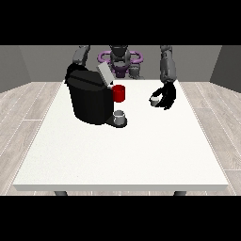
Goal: Insert the coffee pod into the coffee machine and close the lid
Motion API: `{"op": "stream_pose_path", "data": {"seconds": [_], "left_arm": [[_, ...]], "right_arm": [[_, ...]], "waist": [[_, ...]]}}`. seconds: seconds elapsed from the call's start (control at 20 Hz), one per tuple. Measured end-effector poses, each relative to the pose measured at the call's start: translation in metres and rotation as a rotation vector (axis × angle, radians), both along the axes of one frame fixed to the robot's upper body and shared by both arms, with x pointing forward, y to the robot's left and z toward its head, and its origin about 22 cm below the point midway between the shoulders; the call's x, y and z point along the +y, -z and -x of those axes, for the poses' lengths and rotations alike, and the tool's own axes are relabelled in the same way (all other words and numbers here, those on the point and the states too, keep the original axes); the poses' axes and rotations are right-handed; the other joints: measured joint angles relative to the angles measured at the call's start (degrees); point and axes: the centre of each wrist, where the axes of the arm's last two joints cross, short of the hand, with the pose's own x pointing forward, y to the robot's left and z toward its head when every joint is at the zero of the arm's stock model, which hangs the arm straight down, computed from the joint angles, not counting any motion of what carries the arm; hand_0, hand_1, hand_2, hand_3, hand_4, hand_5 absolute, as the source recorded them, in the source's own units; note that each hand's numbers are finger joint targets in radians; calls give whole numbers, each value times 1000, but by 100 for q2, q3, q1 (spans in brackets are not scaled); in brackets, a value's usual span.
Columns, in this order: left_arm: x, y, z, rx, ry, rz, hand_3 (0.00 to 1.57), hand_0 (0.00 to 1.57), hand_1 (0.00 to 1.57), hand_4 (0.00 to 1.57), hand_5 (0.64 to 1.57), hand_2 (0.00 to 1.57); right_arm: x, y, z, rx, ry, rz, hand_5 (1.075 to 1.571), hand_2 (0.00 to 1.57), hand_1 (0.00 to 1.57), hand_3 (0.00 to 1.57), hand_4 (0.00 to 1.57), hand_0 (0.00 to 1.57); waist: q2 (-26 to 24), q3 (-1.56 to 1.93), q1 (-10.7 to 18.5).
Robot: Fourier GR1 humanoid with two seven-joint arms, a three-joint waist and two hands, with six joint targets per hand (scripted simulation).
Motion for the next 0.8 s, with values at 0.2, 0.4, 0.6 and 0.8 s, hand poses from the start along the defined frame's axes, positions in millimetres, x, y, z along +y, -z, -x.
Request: {"op": "stream_pose_path", "data": {"seconds": [0.2,0.4,0.6,0.8], "left_arm": [[2,-4,-4,0,9,-36,1363,1266,1266,507,1571,1399],[-7,-10,-11,-9,74,-26,1410,1477,1477,632,1571,1470],[-19,-29,-25,-9,151,0,1362,1342,1342,593,1571,1397],[-27,-52,-38,-33,196,12,1297,1258,1258,529,1571,1321]], "right_arm": [[-6,3,0,-4,-2,-6,1571,0,0,0,442,0],[-4,9,-2,23,27,-13,1571,0,0,0,493,0],[-7,23,3,68,29,-8,1571,0,0,0,507,0],[-8,24,1,90,22,-1,1571,0,0,0,468,0]], "waist": [[41,-3,-24],[-77,-11,103],[-356,-12,170],[-503,-13,156]]}}
